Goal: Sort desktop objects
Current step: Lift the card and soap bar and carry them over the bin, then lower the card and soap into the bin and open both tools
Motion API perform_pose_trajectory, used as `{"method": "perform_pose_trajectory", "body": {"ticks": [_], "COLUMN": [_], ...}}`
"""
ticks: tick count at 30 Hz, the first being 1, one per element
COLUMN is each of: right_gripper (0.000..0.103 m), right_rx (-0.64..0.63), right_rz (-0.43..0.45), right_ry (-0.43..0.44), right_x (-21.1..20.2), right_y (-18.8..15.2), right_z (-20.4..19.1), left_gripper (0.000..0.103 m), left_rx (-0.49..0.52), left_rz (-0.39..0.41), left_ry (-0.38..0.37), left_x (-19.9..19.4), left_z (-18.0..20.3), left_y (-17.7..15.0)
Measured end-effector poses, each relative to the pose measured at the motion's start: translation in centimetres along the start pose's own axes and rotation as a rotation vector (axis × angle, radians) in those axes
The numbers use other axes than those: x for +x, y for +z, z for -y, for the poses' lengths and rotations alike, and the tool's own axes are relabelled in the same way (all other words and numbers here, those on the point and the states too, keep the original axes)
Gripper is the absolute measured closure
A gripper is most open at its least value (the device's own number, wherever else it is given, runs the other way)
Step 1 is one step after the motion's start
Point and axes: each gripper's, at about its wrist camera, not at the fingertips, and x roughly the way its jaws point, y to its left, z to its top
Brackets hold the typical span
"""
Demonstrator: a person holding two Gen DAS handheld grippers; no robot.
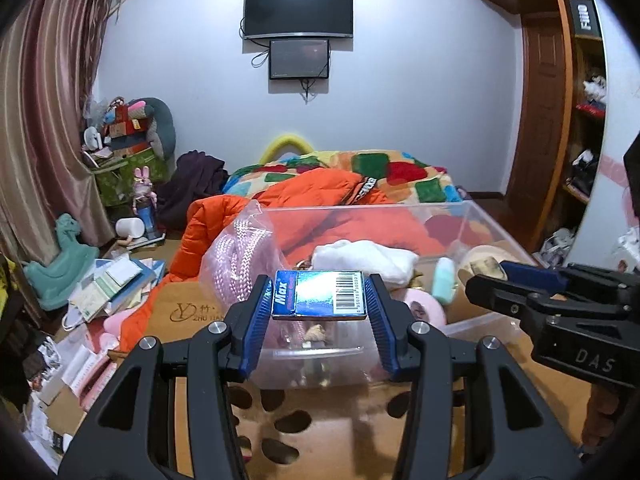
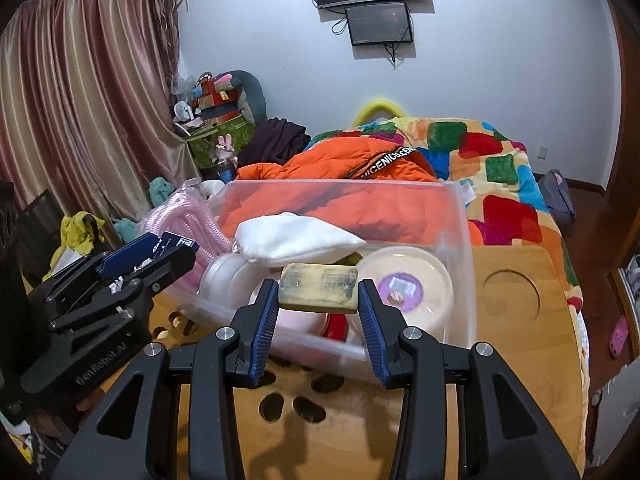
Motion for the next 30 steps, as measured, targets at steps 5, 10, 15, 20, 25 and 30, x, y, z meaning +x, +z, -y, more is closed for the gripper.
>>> {"method": "perform_pose_trajectory", "body": {"ticks": [5, 10, 15, 20, 25, 30], "right_gripper": [0.066, 0.065, 0.064, 0.052, 0.048, 0.041], "right_rx": [-0.009, -0.024, -0.050, -0.072, -0.050, -0.046], "right_rz": [-0.001, -0.011, -0.001, 0.040, 0.054, 0.047], "right_ry": [-0.005, -0.007, -0.054, -0.109, -0.118, -0.154], "right_x": [1.2, 2.2, 2.0, 0.4, -0.8, -1.9], "right_y": [0.8, 1.5, 1.3, 1.4, 1.3, 0.7], "right_z": [-0.2, -0.6, -1.2, -1.2, -0.8, -0.5], "left_gripper": [0.056, 0.056, 0.055, 0.045, 0.044, 0.024], "left_rx": [-0.005, 0.001, 0.038, 0.018, 0.010, 0.012], "left_rz": [-0.024, -0.027, -0.026, -0.012, -0.003, 0.033], "left_ry": [0.009, 0.021, 0.057, 0.035, 0.023, 0.064], "left_x": [1.1, 1.5, 1.7, 0.8, -0.2, -1.9], "left_z": [-0.2, -0.2, 0.6, 0.3, 0.2, 0.3], "left_y": [-0.2, -0.3, -0.4, -0.1, 0.4, 0.3]}}
